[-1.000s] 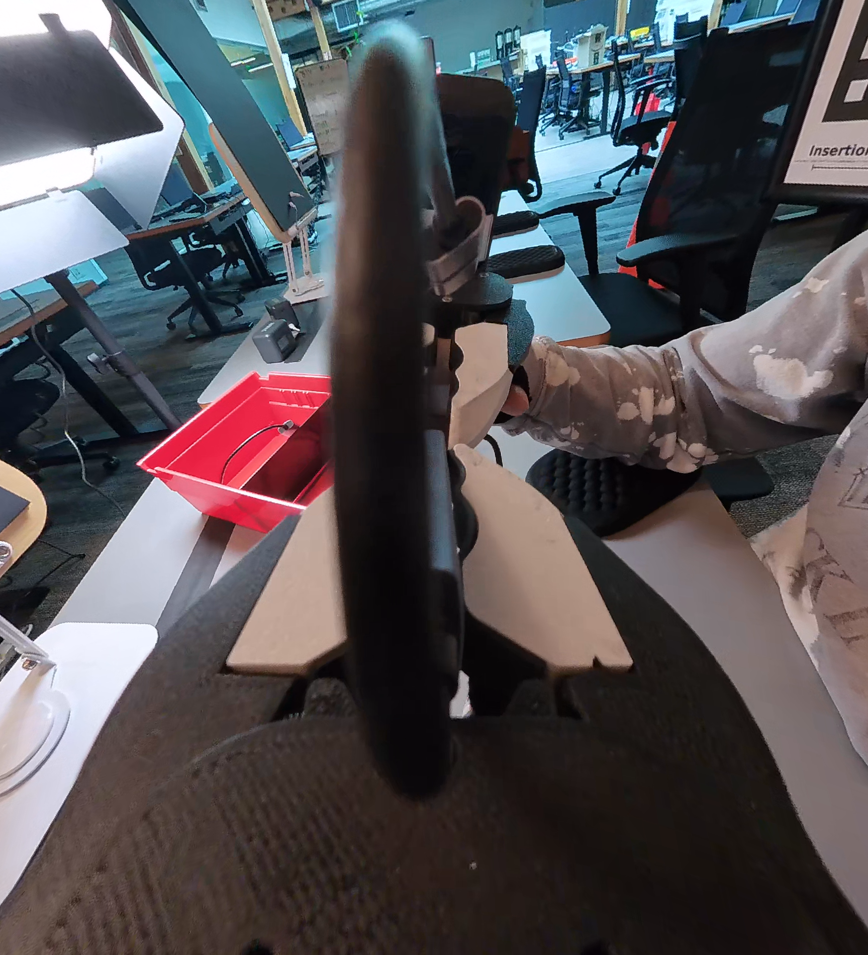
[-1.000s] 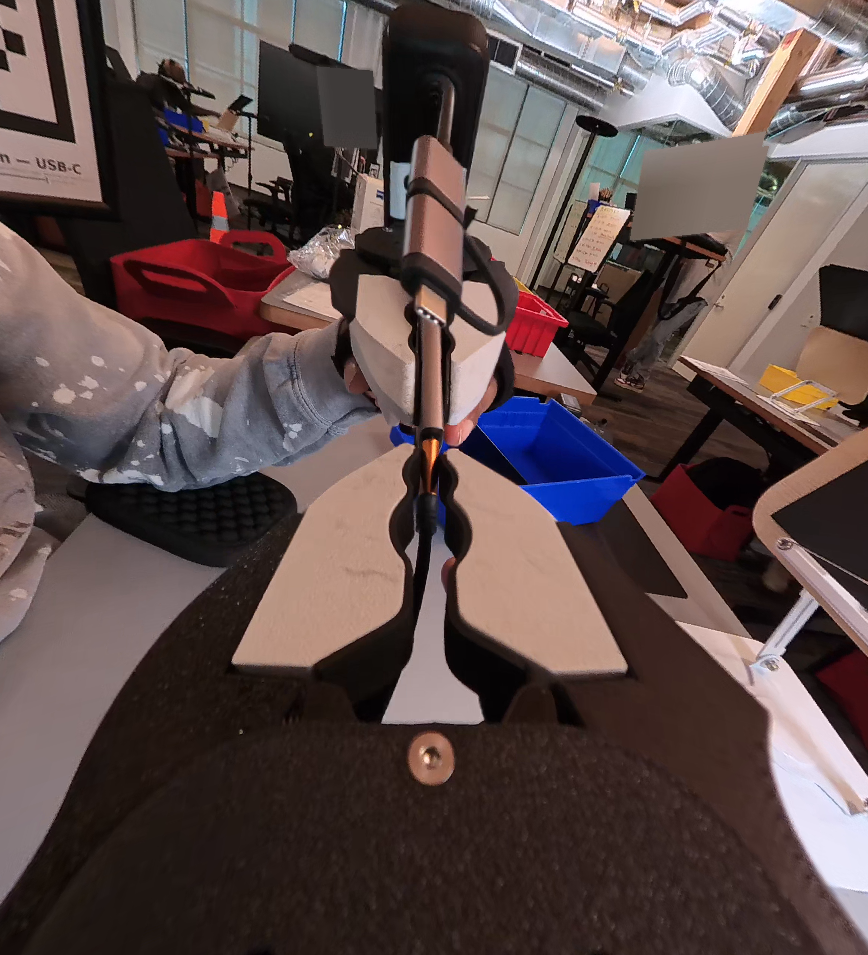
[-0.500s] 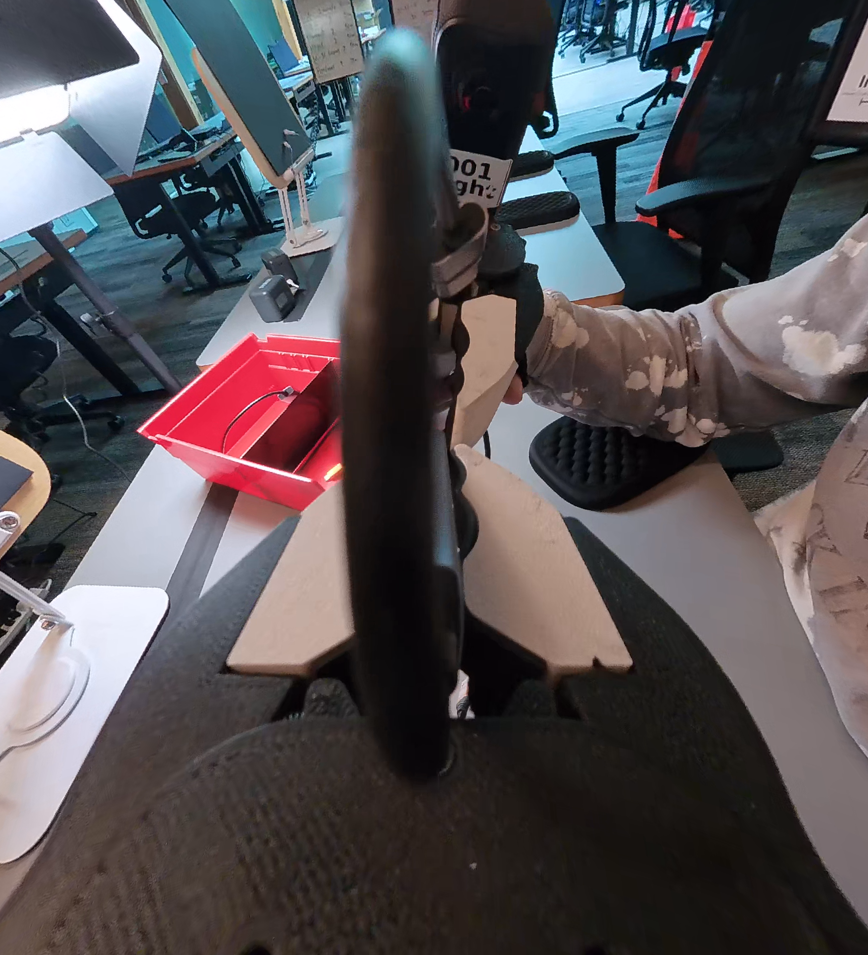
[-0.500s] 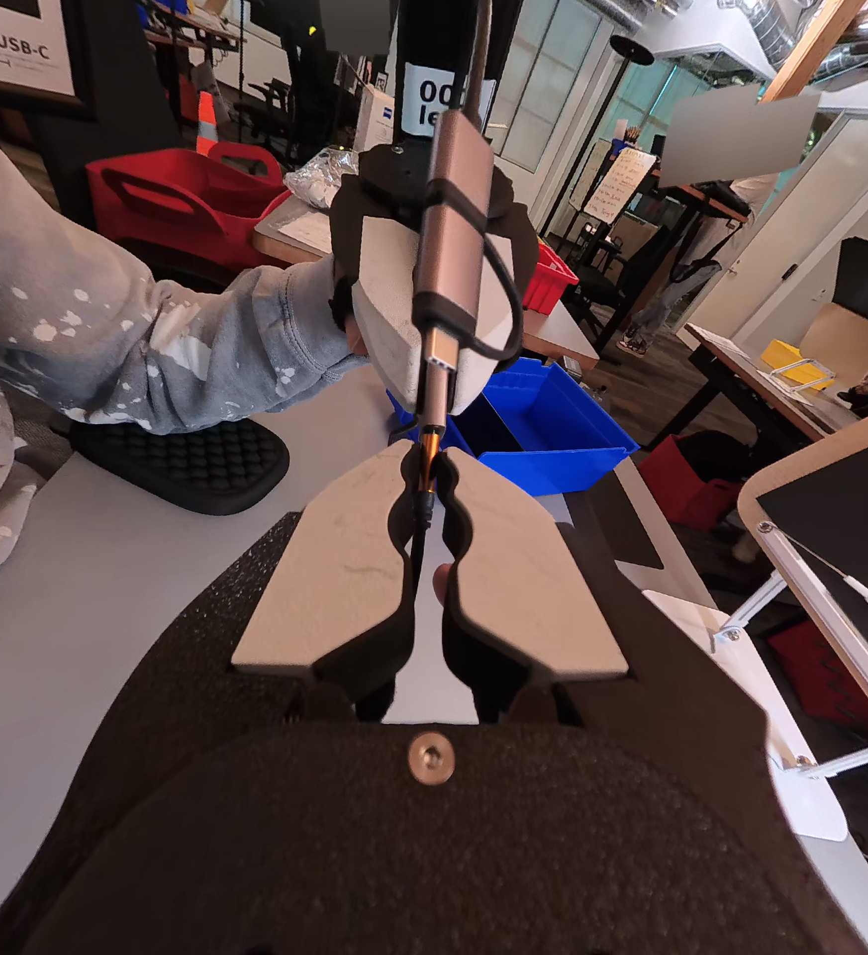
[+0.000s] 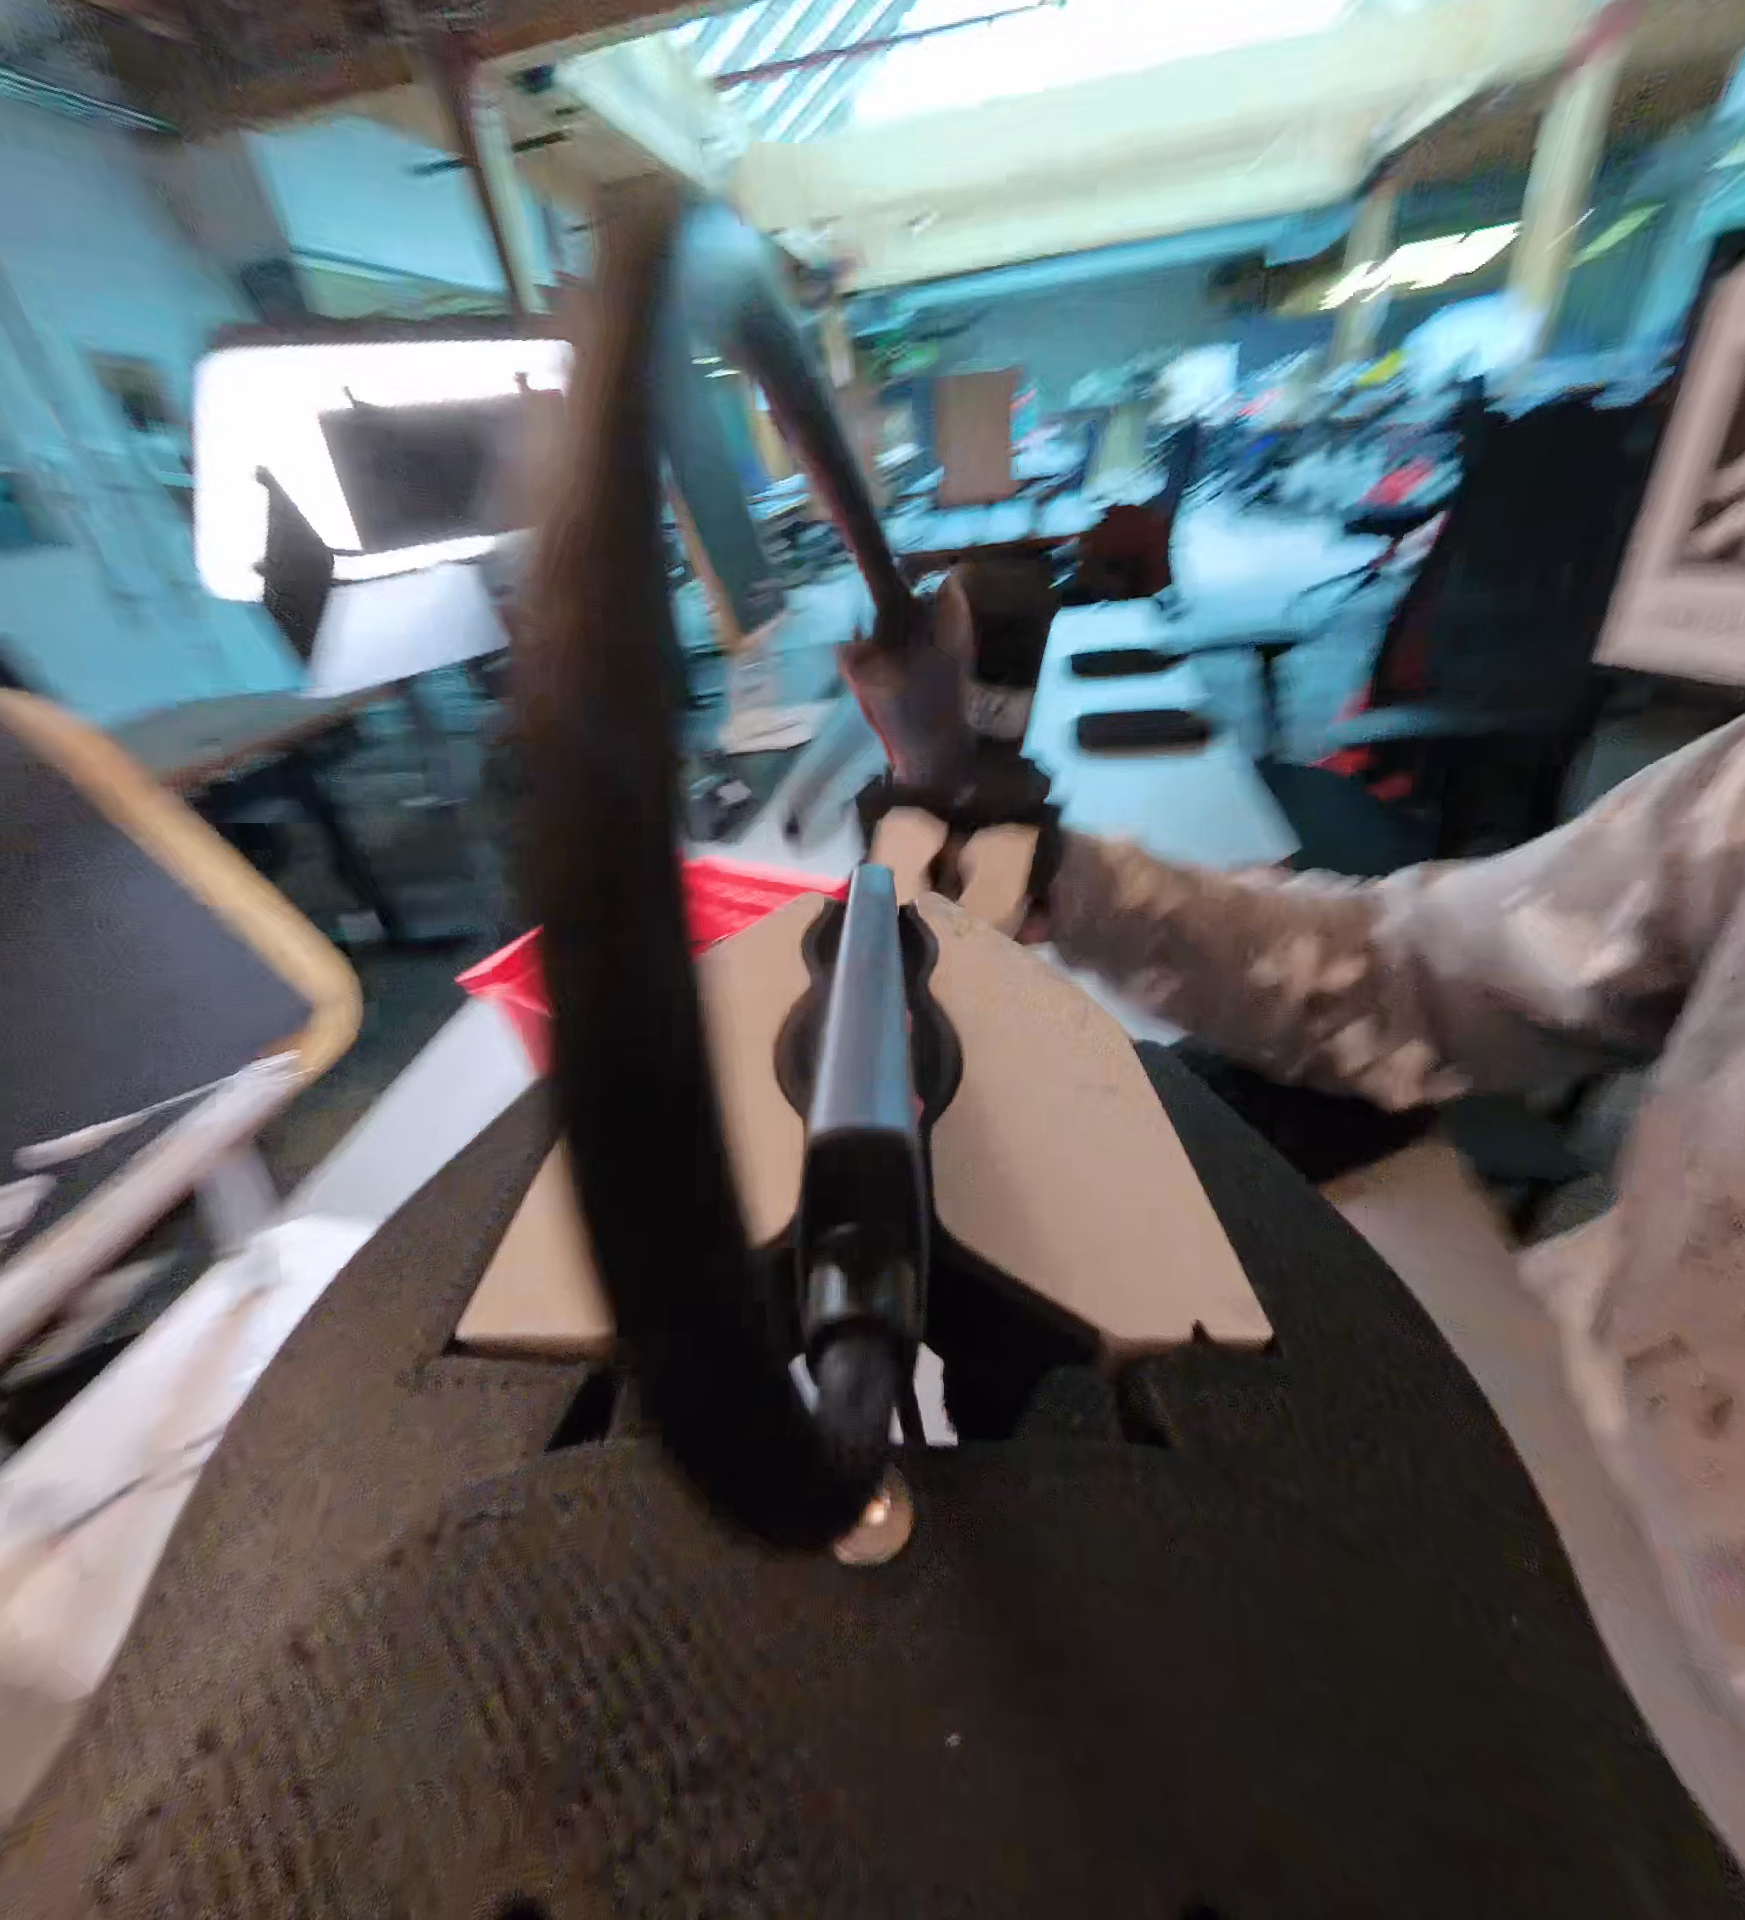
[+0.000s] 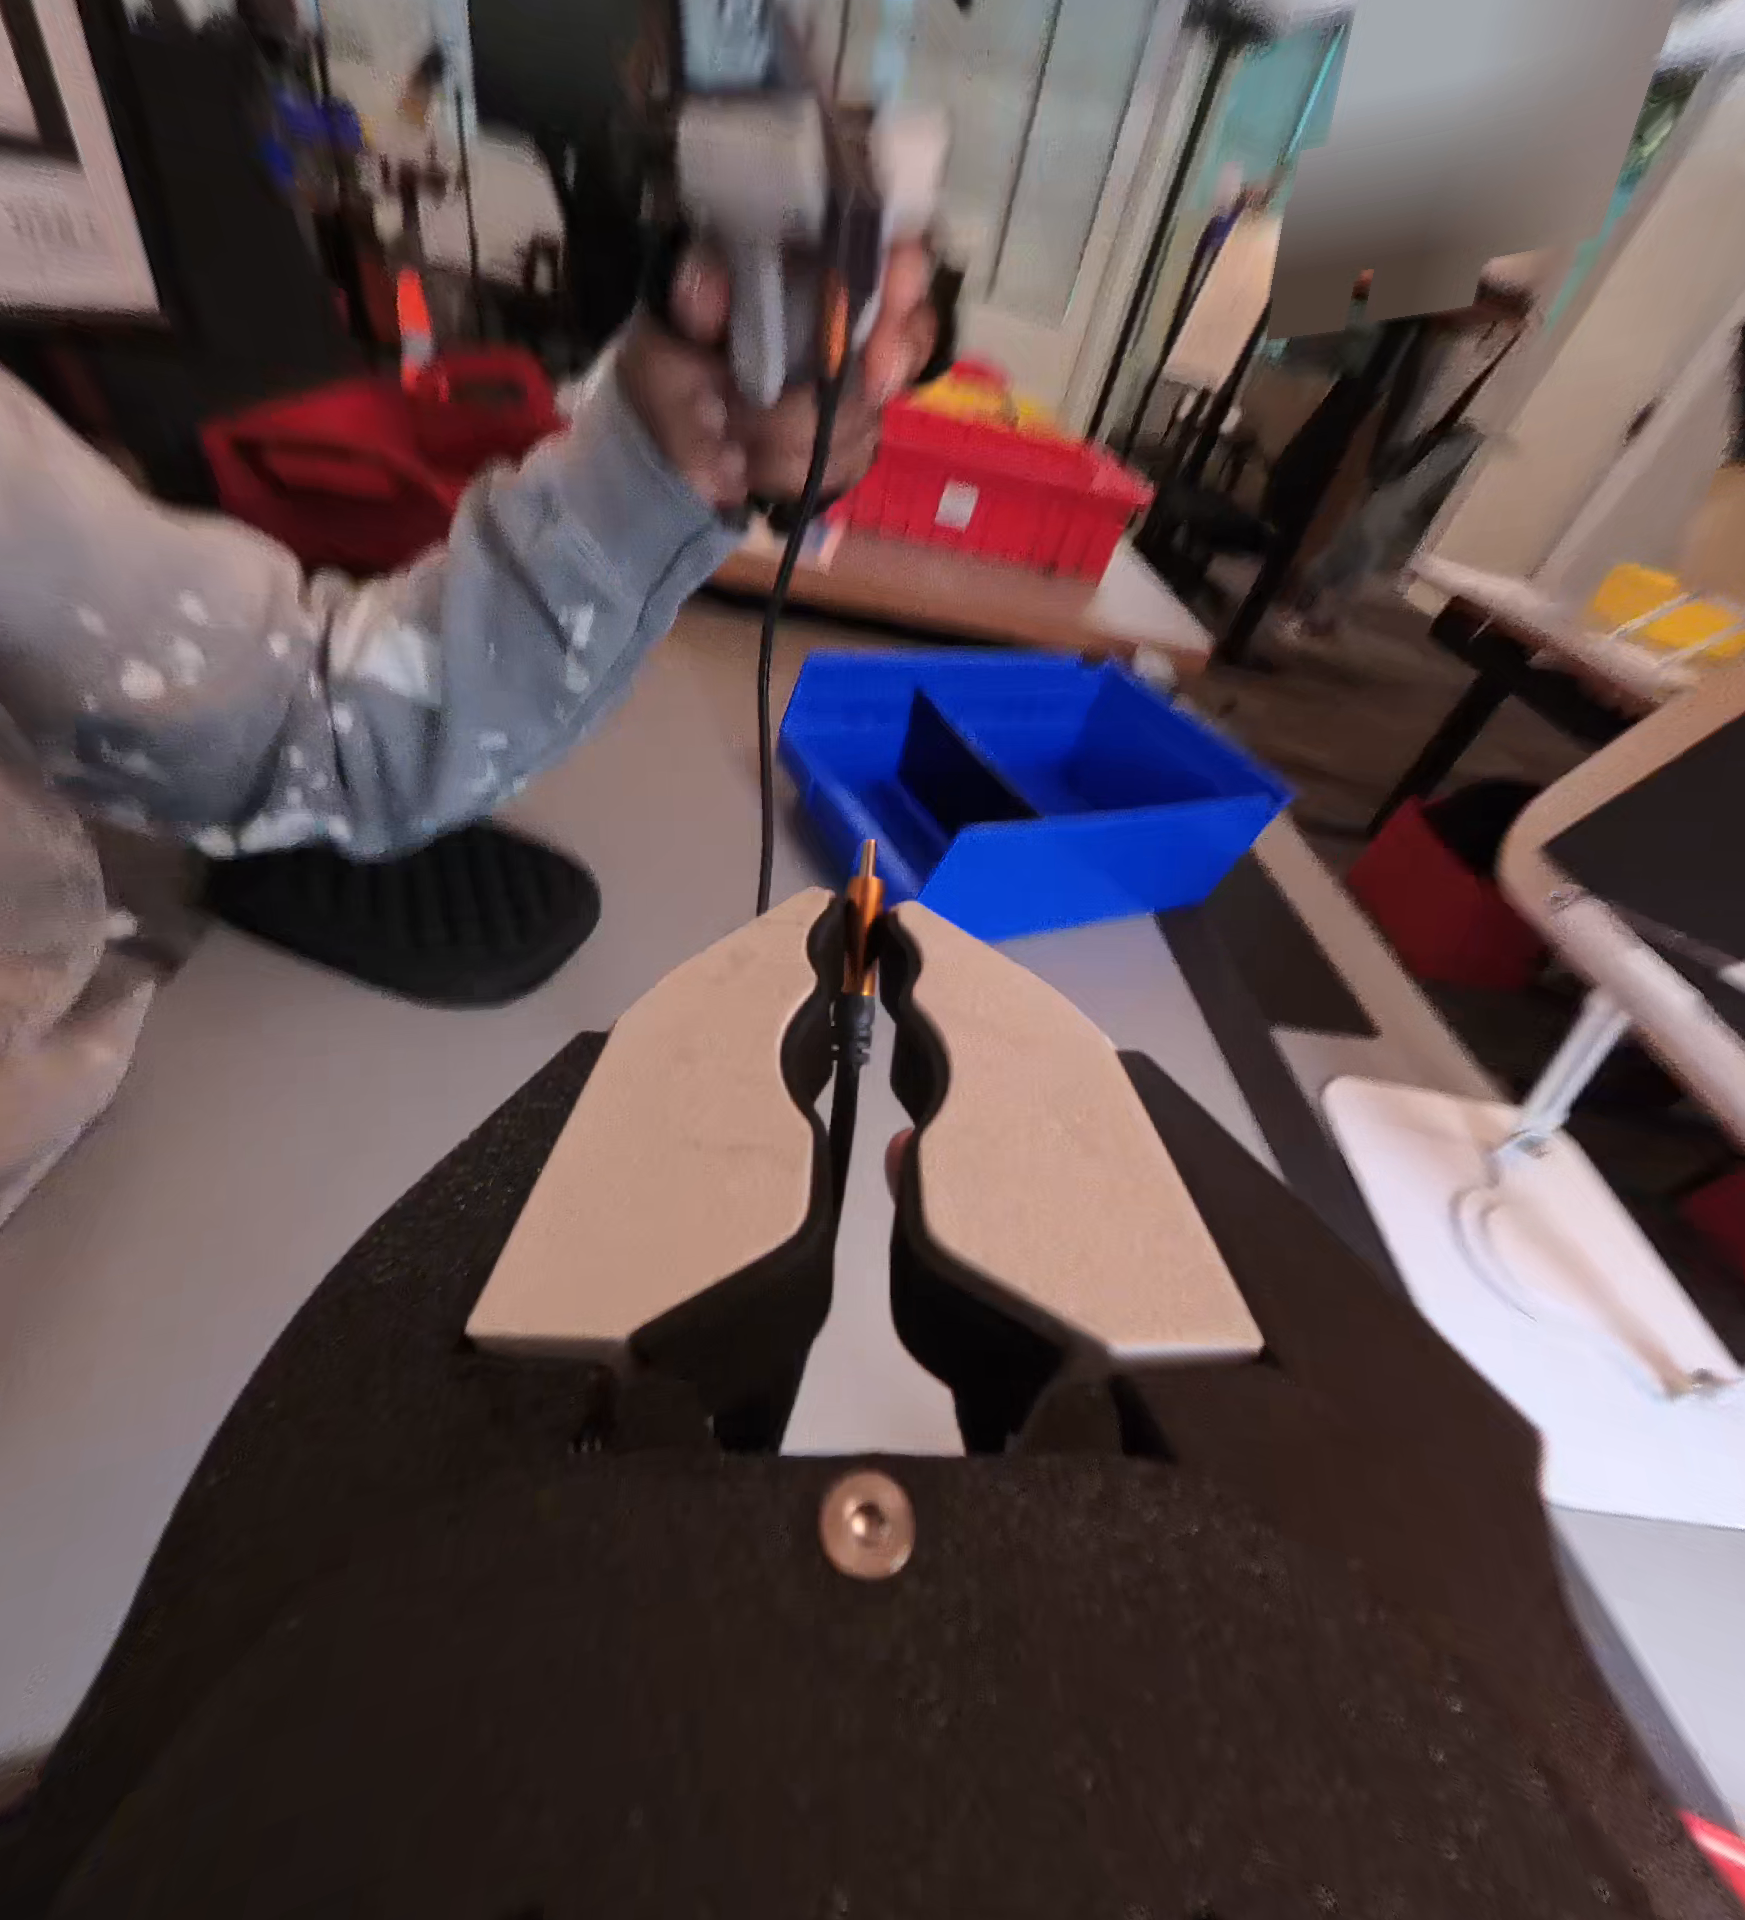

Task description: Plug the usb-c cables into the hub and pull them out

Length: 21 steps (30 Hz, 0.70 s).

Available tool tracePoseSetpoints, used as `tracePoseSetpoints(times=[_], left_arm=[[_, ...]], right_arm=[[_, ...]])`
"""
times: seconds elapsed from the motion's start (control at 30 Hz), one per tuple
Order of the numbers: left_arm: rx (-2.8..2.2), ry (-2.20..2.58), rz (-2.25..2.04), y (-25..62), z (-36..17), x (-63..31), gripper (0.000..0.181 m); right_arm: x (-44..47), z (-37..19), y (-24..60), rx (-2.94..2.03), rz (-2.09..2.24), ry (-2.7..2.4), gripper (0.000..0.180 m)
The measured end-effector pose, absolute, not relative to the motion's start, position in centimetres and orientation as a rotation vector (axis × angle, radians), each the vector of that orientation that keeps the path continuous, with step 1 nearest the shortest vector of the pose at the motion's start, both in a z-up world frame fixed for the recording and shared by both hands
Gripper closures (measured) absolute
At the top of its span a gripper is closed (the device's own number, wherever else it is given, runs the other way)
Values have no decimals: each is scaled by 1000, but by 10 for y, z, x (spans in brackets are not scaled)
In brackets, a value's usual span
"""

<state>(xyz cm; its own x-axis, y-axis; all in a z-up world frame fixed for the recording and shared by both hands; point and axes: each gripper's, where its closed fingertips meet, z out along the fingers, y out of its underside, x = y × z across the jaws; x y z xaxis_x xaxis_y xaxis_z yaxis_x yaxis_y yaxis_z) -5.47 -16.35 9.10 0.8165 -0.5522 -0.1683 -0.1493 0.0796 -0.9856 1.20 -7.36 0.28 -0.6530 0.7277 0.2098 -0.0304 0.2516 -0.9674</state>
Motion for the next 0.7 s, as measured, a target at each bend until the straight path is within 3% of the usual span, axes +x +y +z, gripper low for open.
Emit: tracePoseSetpoints(times=[0.13, 0.43, 0.57, 0.7], left_arm=[[-1482, 520, -265, -185, 104, -76, 169], [-1690, 517, -205, -150, 62, -78, 170], [-1714, 535, -194, -143, 55, -71, 170], [-1720, 541, -191, -141, 54, -69, 170]], right_arm=[[18, 51, -57, -610, 1302, -1714, 174], [-2, 82, 28, -753, 875, -1715, 173], [-9, 60, 74, -858, 749, -1724, 173], [-3, -8, 118, -1019, 639, -1786, 173]])
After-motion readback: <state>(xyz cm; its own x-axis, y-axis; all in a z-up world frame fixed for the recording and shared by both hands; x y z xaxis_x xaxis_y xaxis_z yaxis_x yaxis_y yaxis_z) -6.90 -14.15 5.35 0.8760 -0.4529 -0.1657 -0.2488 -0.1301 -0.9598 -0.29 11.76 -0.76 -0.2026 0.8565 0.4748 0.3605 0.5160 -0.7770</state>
